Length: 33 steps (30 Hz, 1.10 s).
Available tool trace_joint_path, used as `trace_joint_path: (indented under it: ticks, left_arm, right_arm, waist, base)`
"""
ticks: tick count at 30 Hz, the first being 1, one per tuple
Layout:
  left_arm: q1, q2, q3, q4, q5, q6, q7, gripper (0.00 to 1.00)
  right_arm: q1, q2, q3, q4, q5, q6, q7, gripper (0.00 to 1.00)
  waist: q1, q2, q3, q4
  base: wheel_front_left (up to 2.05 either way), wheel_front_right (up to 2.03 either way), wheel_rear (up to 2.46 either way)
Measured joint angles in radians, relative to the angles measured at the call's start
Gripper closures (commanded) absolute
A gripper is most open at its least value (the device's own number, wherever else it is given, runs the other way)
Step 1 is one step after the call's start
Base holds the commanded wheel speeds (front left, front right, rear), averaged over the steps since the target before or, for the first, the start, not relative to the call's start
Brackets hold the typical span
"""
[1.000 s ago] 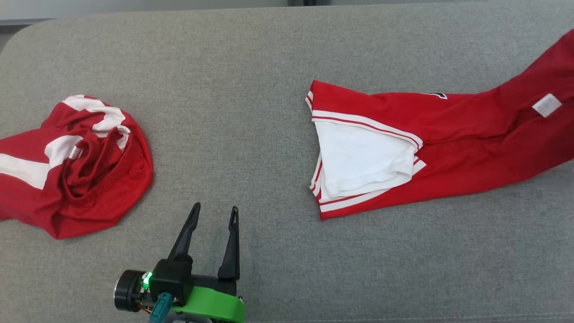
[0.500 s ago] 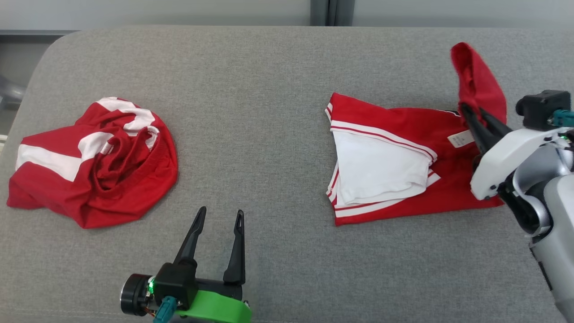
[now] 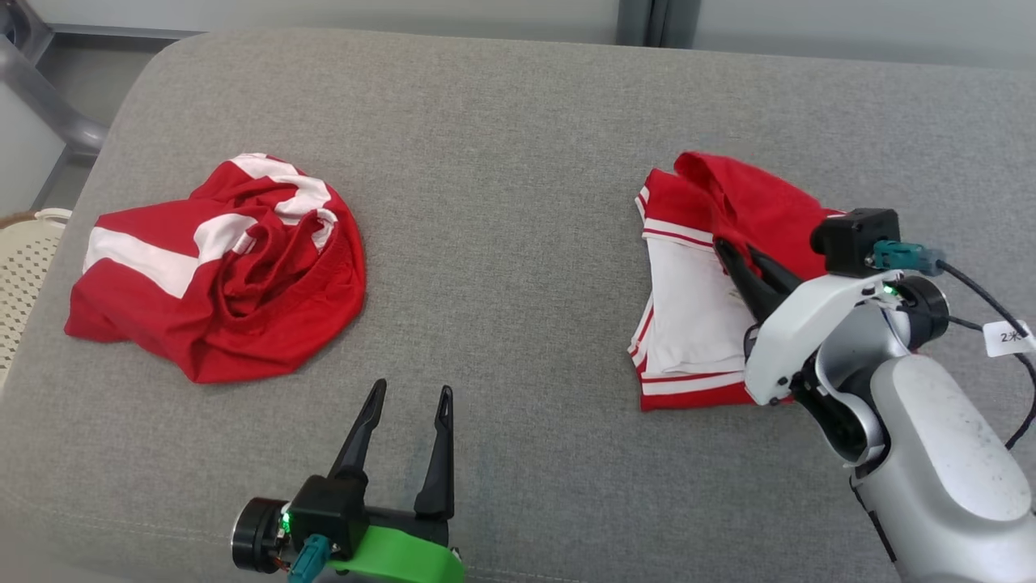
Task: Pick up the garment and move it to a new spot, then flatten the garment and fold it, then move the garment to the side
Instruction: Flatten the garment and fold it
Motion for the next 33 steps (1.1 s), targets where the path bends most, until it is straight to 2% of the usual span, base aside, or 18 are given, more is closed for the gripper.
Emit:
trace_joint_path:
  ticks: [10,11,12,19,28,33]
  left_arm:
    - [-0.006,0.0,-0.015,0.012,-0.009,0.003,0.0,0.0]
    - [-0.006,0.0,-0.017,0.013,-0.009,0.003,0.0,0.0]
    - [-0.006,0.0,-0.019,0.014,-0.01,0.003,0.0,0.0]
    - [-0.005,0.0,-0.014,0.024,-0.008,0.003,0.0,0.0]
    - [0.012,0.002,0.032,0.018,0.013,0.005,0.0,0.0]
    - [0.042,0.006,0.08,0.012,0.014,0.009,0.0,0.0]
  right_arm:
    - [-0.012,0.058,0.057,0.1,0.005,0.0,-0.03,1.0]
    - [-0.017,0.065,0.057,0.112,0.007,0.0,-0.038,0.7]
    - [-0.021,0.069,0.057,0.121,0.007,0.0,-0.043,0.0]
    - [-0.051,0.107,0.001,0.143,-0.003,0.0,-0.193,0.0]
    - [-0.01,0.07,-0.025,0.2,-0.021,0.0,-0.447,0.0]
    - [0.046,0.036,-0.025,0.263,-0.042,0.0,-0.507,0.0]
  waist:
    - [0.0,0.0,0.0,0.022]
    - [0.0,0.0,0.0,0.023]
    - [0.0,0.0,0.001,0.024]
    - [0.0,0.0,-0.012,0.009]
    - [0.0,0.0,-0.057,-0.063]
    - [0.0,0.0,-0.095,-0.11]
  base:
    - [0.0,0.0,0.0]
    - [0.0,0.0,0.0]
    - [0.0,0.0,0.0]
    - [0.0,0.0,0.0]
    - [0.0,0.0,0.0]
    - [0.0,0.0,0.0]
